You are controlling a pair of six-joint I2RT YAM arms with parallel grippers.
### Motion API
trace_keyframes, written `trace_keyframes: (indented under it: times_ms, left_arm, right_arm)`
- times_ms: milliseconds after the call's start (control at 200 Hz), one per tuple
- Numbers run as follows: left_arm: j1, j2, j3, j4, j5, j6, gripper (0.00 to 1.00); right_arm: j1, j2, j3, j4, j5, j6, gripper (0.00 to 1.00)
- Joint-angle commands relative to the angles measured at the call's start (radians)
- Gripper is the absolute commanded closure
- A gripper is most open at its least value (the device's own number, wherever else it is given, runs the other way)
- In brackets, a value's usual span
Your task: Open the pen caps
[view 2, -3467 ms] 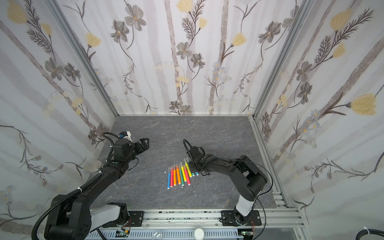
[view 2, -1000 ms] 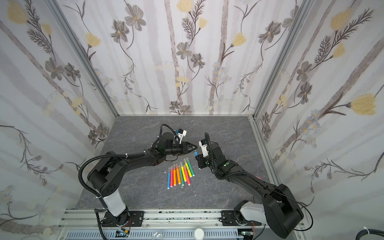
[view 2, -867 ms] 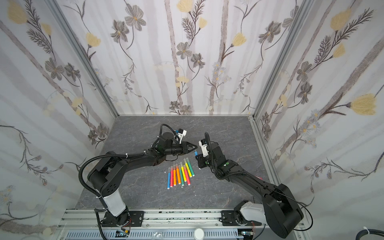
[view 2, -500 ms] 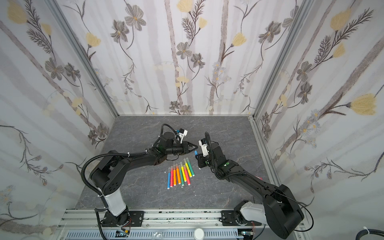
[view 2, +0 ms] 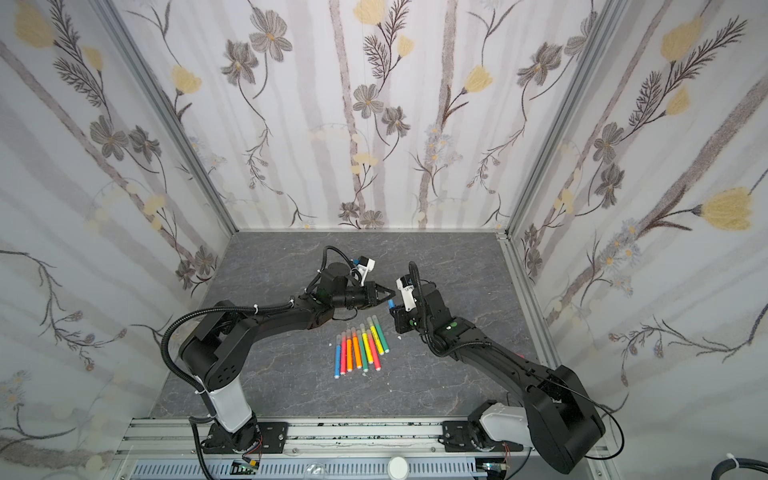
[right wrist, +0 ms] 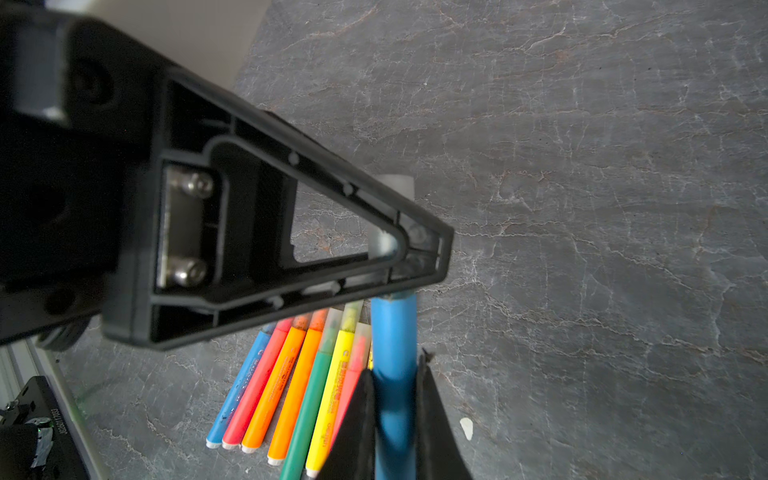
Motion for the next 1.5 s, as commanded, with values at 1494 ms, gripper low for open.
trace_keyframes:
  times_ms: [1494]
  left_arm:
    - [0.000, -0.039, -0.086, 0.170, 0.008, -0.157, 1.00]
  right_arm:
    - [0.002, -0.066, -0.246, 0.535, -0.092, 0.011, 0.61]
